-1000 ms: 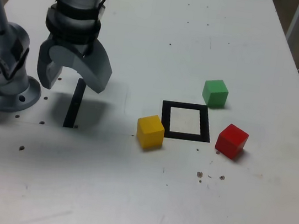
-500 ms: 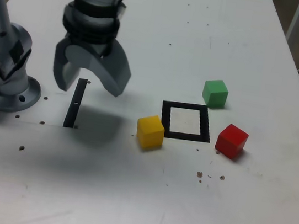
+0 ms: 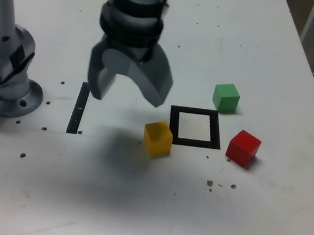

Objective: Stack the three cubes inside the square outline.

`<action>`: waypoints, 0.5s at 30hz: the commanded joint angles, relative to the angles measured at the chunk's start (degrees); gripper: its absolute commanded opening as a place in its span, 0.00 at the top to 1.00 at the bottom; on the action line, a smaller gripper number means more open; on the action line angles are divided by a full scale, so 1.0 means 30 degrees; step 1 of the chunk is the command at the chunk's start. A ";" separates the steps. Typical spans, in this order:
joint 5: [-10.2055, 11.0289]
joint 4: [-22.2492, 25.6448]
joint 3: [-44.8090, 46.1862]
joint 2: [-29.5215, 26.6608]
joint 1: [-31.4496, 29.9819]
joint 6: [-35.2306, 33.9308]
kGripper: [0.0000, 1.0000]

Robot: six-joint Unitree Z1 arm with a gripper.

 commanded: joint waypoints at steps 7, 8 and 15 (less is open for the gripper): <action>0.0018 0.0920 -0.2711 0.1745 -0.0167 0.0047 0.00; 0.0041 0.1044 -0.3190 0.2009 -0.0167 0.0082 0.00; 0.0110 0.1774 -0.5851 0.3550 -0.0167 0.0373 0.00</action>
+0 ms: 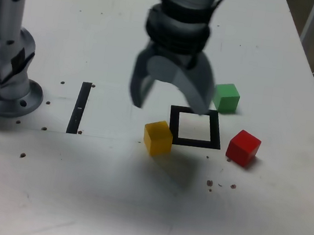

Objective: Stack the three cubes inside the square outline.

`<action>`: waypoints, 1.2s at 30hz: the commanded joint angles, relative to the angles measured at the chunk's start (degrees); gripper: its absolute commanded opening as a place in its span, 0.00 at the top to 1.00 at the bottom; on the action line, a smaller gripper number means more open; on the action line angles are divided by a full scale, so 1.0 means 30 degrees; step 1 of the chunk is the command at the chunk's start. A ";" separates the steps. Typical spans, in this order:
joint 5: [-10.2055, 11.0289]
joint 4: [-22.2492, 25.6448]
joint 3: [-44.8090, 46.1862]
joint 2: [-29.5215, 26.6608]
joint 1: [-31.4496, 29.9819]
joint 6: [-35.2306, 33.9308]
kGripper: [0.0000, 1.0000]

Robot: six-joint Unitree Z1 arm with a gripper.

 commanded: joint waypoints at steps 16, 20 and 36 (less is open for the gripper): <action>0.0150 0.1785 -0.5890 0.3823 -0.0030 0.1348 0.00; 0.0182 0.2338 -0.7519 0.4810 -0.0012 0.1856 0.00; 0.0193 0.2869 -1.0699 0.7407 0.1019 0.3447 0.00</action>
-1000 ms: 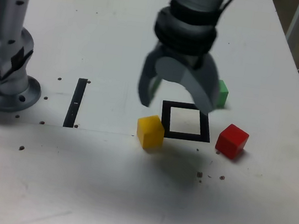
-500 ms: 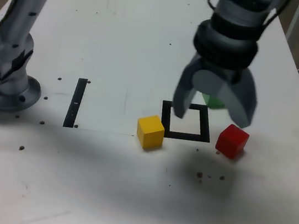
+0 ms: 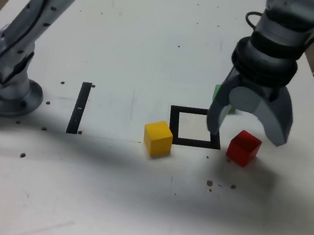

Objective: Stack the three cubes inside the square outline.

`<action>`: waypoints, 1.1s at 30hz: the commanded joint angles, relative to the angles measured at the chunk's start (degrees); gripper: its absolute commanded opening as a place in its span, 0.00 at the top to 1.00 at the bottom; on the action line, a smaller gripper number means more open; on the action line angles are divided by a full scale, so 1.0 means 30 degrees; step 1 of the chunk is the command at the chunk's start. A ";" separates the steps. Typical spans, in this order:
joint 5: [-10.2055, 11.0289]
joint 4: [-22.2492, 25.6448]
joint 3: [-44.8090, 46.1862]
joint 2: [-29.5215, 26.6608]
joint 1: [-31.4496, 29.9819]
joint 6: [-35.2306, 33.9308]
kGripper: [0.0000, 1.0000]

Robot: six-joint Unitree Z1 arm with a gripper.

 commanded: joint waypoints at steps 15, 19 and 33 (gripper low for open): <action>0.0228 -0.0006 -0.0446 0.0753 0.0159 0.1269 0.00; 0.0413 -0.0261 -0.0443 0.0757 0.0105 0.3007 0.01; 0.0942 -0.1147 0.0119 0.0766 -0.0074 0.6596 0.01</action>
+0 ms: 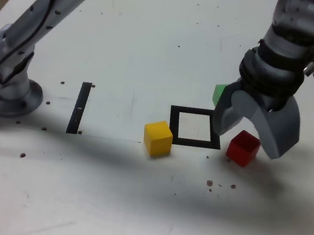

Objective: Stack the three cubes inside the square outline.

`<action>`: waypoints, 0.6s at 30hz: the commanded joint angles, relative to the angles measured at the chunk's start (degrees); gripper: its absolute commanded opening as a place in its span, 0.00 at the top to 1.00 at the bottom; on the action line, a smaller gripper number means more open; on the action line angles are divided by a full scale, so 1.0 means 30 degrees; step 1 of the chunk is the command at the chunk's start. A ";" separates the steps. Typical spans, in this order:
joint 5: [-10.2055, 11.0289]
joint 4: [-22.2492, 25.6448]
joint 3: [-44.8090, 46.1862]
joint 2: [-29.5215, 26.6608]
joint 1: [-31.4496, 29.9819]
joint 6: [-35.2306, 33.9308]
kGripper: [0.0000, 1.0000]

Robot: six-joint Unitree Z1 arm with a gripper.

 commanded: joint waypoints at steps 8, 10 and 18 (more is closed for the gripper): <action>0.0153 -0.0319 0.0118 0.0576 -0.0035 -0.0114 0.01; 0.0132 -0.0370 -0.0021 0.0888 -0.0035 -0.0119 0.01; 0.0128 -0.0476 -0.0418 0.1433 -0.0035 -0.0280 0.05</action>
